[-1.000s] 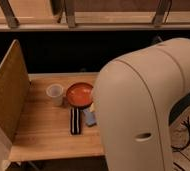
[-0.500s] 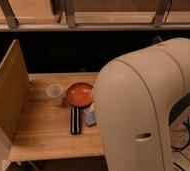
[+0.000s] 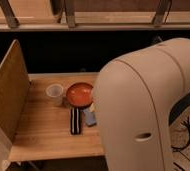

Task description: Place the white sponge in the ceramic bowl

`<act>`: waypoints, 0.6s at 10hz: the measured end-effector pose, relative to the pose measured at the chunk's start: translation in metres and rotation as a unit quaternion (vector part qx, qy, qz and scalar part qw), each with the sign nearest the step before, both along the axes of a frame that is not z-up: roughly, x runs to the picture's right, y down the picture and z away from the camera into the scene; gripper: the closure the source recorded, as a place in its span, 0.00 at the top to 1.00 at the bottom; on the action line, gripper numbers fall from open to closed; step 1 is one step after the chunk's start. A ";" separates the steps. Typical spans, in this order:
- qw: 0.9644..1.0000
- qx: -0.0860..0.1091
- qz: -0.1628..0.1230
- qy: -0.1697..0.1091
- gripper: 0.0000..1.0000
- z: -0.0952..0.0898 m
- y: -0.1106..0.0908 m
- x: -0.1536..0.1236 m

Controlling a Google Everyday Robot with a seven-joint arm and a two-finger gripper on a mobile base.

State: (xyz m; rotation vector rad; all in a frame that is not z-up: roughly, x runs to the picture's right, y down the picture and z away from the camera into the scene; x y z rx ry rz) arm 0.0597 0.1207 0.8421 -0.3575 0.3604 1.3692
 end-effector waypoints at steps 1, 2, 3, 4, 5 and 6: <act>1.000 0.000 0.000 0.000 0.80 0.000 0.000 0.000; 1.000 0.000 0.000 0.000 0.80 0.000 0.000 0.000; 1.000 0.000 -0.002 0.000 0.80 0.000 0.000 0.000; 1.000 0.001 -0.006 0.000 0.80 0.000 0.000 0.000; 0.999 -0.009 -0.032 0.006 0.80 -0.002 0.007 -0.003; 0.998 -0.021 -0.053 0.008 0.80 -0.003 0.017 -0.008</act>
